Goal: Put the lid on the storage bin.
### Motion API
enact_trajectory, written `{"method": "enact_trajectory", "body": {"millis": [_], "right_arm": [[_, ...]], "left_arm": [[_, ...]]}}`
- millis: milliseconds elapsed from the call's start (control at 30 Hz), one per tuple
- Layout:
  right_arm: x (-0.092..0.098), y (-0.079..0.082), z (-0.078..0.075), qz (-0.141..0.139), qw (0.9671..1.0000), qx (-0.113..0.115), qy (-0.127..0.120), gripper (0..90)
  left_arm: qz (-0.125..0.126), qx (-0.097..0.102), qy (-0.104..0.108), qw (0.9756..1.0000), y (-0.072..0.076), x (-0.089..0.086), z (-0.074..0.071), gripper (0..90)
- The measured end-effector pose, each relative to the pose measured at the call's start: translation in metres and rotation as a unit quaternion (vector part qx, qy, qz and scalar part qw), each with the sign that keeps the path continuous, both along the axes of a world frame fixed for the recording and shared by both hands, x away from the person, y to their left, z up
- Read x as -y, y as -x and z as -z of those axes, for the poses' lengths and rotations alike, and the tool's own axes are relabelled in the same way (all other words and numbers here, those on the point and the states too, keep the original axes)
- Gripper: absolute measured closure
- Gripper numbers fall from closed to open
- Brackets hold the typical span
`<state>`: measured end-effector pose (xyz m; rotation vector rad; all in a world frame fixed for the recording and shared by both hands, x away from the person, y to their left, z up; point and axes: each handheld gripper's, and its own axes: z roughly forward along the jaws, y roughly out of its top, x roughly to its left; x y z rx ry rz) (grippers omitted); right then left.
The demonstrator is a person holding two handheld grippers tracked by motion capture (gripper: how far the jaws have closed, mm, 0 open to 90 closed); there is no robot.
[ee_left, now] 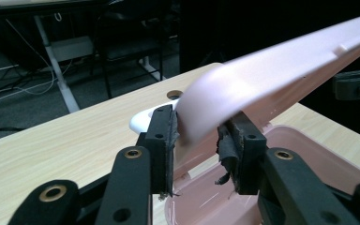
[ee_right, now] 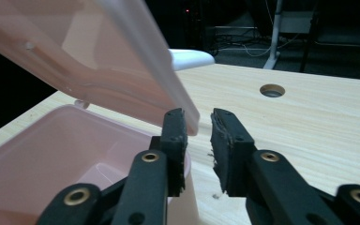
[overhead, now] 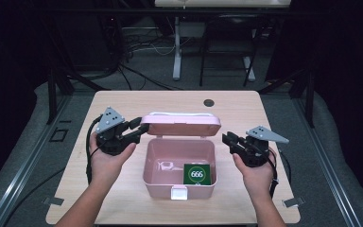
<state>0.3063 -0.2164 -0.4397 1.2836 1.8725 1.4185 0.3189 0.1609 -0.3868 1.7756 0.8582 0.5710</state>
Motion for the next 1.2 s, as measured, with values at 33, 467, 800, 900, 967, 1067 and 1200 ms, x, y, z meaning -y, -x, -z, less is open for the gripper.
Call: {"method": "enact_trajectory", "body": {"millis": [33,467,800,900,967,1067,1200], "right_arm": [[0.001,0.000,0.001,0.002,1.0000,-0.002,0.000,72.9],[0.008,-0.002,0.003,0.016,0.9999,-0.004,0.001,64.9],[0.010,-0.002,0.003,0.019,0.9998,-0.004,0.002,59.2],[0.009,-0.002,0.004,0.019,0.9998,-0.006,0.007,59.0],[0.009,-0.003,0.005,0.018,0.9998,-0.006,0.004,58.9],[0.010,-0.004,0.007,0.019,0.9998,-0.010,0.005,58.3],[0.010,-0.005,0.009,0.020,0.9997,-0.014,0.004,58.2]], "left_arm": [[-0.001,0.001,-0.005,1.0000,0.001,0.000,0.000,66.1],[0.008,0.002,-0.002,1.0000,0.014,-0.002,0.005,61.9],[0.020,-0.004,-0.005,0.9998,0.024,-0.005,0.011,60.0],[0.024,-0.005,-0.006,0.9997,0.026,-0.006,0.013,60.2],[0.026,-0.008,-0.007,0.9996,0.027,-0.007,0.014,61.0],[0.028,-0.010,-0.008,0.9995,0.029,-0.009,0.017,62.2],[0.029,-0.009,-0.009,0.9995,0.032,-0.009,0.019,62.3]]}}
